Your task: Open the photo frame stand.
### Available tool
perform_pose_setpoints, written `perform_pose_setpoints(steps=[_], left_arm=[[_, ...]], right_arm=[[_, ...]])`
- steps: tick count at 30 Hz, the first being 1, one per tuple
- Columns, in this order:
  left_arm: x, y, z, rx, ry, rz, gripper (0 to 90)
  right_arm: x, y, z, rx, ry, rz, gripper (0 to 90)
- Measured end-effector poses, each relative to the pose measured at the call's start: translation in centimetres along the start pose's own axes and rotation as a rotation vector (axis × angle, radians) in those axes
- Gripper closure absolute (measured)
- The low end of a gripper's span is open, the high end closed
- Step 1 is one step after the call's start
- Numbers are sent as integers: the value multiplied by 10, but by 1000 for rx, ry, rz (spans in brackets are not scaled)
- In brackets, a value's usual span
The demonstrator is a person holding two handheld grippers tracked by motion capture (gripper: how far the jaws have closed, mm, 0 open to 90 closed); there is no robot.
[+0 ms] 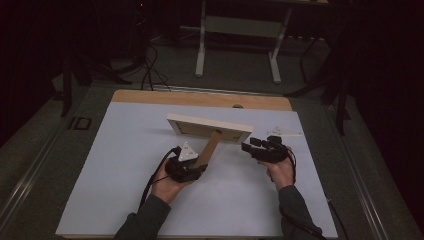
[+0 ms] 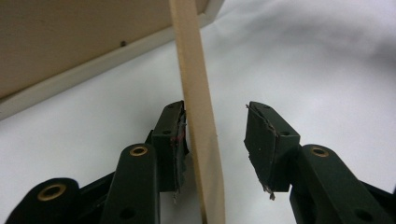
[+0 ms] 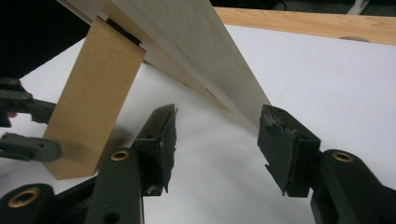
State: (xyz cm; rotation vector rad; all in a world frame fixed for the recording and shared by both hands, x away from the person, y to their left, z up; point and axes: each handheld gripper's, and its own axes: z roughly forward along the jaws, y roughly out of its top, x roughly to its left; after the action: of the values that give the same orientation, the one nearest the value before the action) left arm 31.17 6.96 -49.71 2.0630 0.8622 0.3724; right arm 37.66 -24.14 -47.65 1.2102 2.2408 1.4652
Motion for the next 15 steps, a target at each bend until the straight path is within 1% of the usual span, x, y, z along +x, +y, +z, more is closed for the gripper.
perform_pose_setpoints(steps=[4,6,9,13,15], left_arm=[[0,1,-2,1,10,-15,596],[1,1,-3,4,3,-24,597],[1,1,-4,-1,-1,-29,604],[2,2,-7,-10,-5,-36,604],[3,2,-8,-11,-16,-42,603]], right_arm=[[-1,-4,-1,-2,-7,8,468],[-2,-5,-1,-9,-18,7,477],[-4,-8,-3,-23,-33,21,491],[-8,-10,-5,-13,-36,24,549],[-9,-12,-6,-11,-50,30,581]])
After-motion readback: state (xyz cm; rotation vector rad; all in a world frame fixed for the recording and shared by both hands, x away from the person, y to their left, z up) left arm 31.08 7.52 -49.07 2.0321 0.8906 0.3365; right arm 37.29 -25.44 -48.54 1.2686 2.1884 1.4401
